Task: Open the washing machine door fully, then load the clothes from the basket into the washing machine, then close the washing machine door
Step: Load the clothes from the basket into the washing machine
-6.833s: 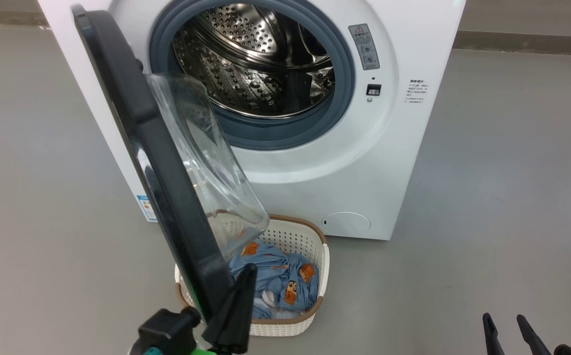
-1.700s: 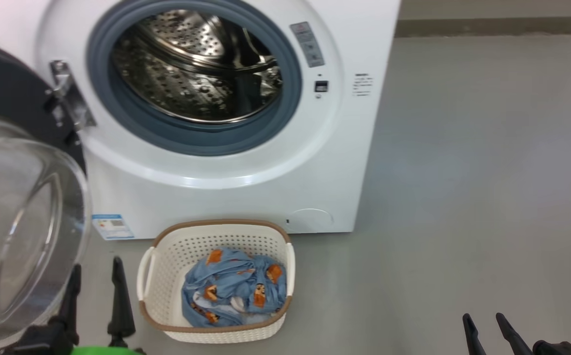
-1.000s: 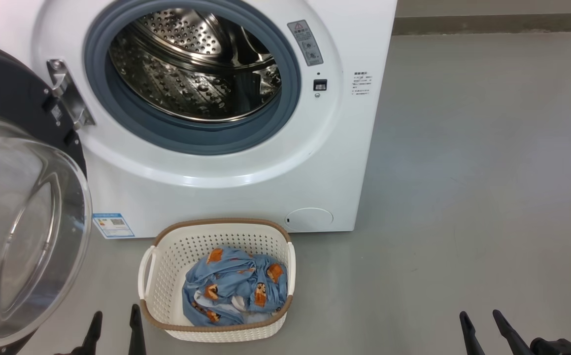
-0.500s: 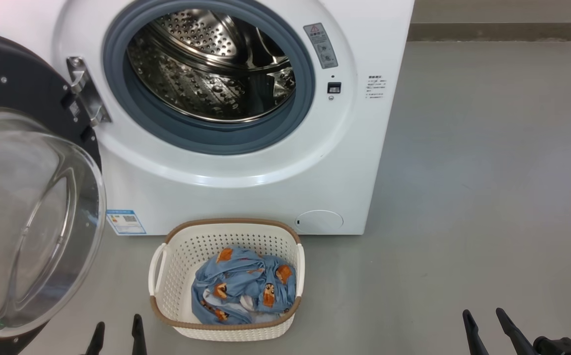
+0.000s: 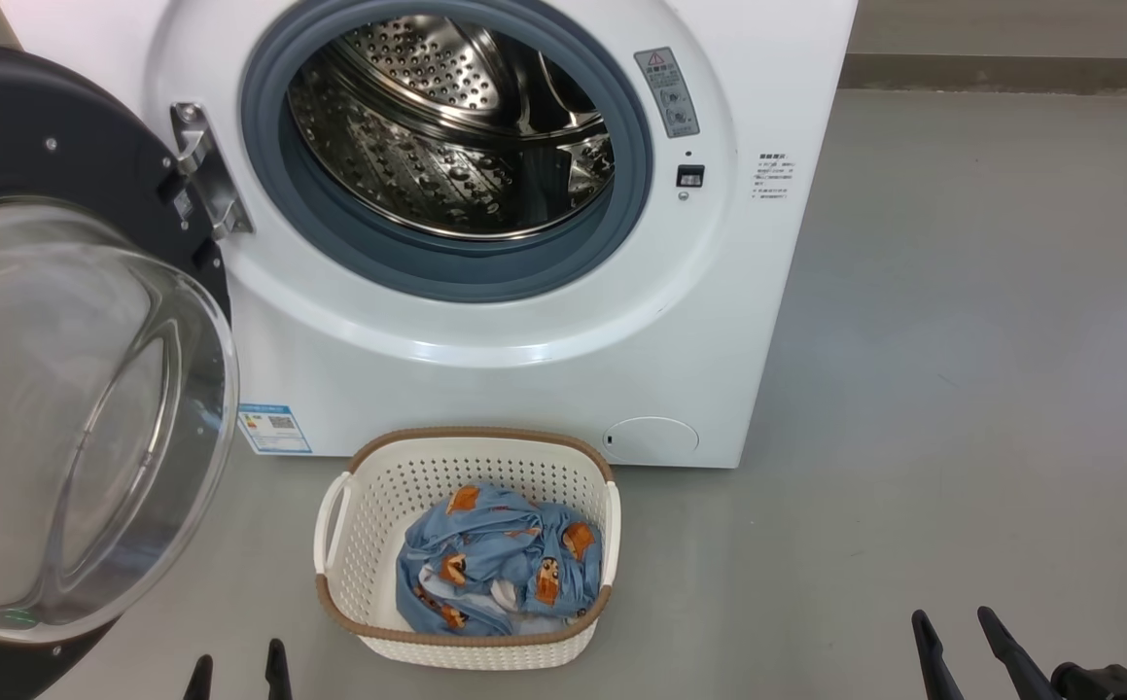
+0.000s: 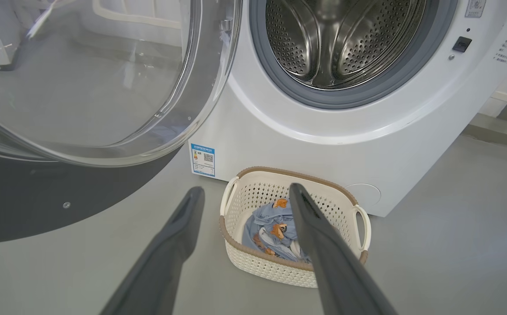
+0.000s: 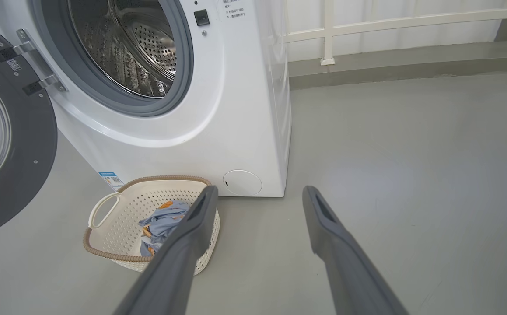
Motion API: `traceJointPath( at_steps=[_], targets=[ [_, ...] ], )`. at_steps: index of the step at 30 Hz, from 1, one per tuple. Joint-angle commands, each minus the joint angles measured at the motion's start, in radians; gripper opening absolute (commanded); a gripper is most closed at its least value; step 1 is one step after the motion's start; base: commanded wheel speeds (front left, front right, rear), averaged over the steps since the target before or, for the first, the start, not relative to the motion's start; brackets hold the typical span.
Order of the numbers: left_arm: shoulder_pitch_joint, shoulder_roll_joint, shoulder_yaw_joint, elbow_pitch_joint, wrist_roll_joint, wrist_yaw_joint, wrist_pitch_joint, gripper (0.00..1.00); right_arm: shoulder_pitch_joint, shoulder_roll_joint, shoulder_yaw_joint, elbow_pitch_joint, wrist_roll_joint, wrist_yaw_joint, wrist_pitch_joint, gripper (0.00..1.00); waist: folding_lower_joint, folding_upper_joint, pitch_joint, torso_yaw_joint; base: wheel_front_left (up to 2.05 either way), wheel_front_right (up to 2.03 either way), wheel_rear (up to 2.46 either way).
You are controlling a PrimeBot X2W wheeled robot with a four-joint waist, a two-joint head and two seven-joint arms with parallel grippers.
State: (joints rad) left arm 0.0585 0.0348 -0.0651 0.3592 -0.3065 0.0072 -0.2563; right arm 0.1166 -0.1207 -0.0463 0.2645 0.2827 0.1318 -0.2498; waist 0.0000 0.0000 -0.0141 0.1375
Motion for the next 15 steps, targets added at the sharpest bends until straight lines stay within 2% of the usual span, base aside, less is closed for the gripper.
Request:
traceJointPath(
  at_steps=[1,15],
  targets=[
    [-0.023,0.015,0.027,-0.008,0.0,0.009,-0.005,1.0,-0.048,-0.013,0.024,-0.023,-0.017,-0.001,-0.012,1.0,0.0,0.0,-0.001,0.002,0.0,0.0,0.0],
    [-0.029,0.015,0.037,0.002,0.033,0.018,-0.006,1.0,-0.046,-0.01,0.026,-0.024,-0.018,-0.001,-0.012,1.0,0.0,0.0,0.002,-0.004,0.0,0.0,0.0]
  ],
)
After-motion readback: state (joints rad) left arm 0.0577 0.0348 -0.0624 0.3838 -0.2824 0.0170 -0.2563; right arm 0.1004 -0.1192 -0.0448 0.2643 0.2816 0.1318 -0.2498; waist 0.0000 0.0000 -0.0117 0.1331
